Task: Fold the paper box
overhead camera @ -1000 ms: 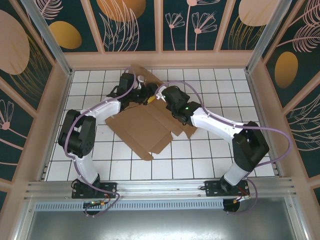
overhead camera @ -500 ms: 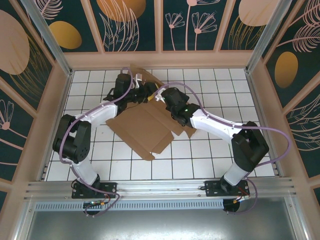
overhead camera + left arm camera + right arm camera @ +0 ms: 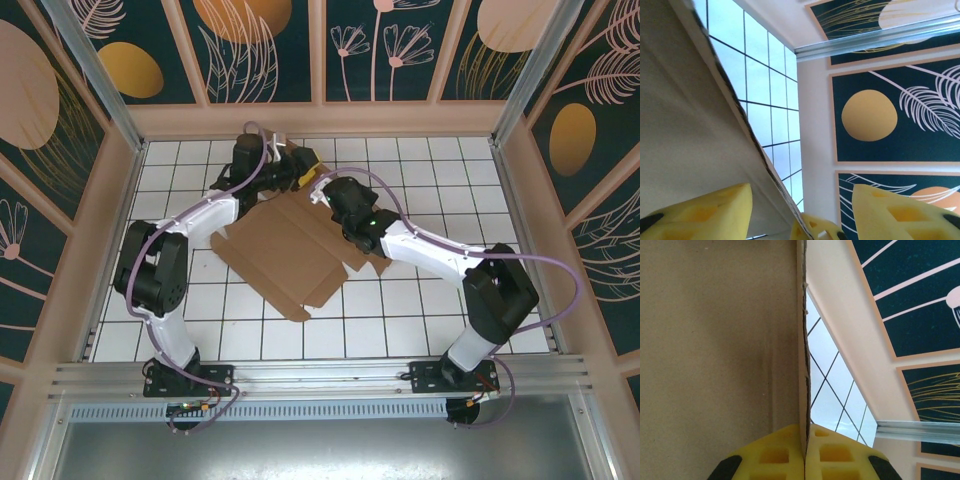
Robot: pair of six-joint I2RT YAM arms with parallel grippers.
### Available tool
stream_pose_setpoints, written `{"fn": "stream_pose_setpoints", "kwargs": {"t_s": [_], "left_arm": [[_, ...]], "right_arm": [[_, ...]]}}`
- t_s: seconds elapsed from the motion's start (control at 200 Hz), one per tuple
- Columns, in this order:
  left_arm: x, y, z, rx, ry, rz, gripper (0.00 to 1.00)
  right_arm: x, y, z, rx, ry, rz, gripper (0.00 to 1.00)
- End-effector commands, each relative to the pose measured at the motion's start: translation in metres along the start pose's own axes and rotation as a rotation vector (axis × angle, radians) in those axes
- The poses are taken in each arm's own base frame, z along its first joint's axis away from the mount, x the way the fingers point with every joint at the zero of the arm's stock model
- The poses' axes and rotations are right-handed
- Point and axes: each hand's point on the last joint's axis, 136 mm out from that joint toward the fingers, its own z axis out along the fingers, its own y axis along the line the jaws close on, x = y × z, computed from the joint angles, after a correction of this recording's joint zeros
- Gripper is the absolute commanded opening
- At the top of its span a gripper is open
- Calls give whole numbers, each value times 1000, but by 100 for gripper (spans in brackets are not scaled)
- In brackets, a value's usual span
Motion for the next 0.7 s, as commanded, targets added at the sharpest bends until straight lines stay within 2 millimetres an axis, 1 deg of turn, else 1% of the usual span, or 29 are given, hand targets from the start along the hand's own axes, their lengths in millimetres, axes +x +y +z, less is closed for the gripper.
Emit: {"fn": "stream_pose_setpoints", "kwargs": {"t_s": [0.0, 0.19, 0.265, 0.39, 0.455, 0.49, 0.545, 0.56, 0.625, 0.695], "left_arm": [[-6, 7, 7, -31, -6, -26, 53], [-10, 18, 12, -76, -10, -37, 45], [-11, 19, 15, -81, -9, -39, 40], [-14, 23, 15, -91, -22, -35, 22], [-15, 24, 15, -91, -30, -31, 12], [-15, 24, 15, -90, -34, -28, 8], [-15, 26, 14, -83, -41, -23, 2], [-15, 26, 13, -78, -46, -22, 0], [-15, 26, 10, -55, -69, -28, 0], [-15, 25, 7, -18, -93, -37, 0]], "right_arm": [[-10, -19, -13, 69, -44, 28, 2], [-13, -21, -17, 96, -56, 7, 2], [-15, -21, -19, 107, -66, -5, 2], [-15, -21, -19, 118, -67, -24, 2], [-15, -23, -21, 130, -70, -24, 5], [-16, -25, -23, 134, -78, -21, 9], [-17, -29, -26, 142, -88, -11, 22], [-18, -29, -28, 141, -95, -7, 27], [-19, -30, -33, 116, -102, 5, 46], [-24, -34, -40, 94, -116, 39, 59]]}}
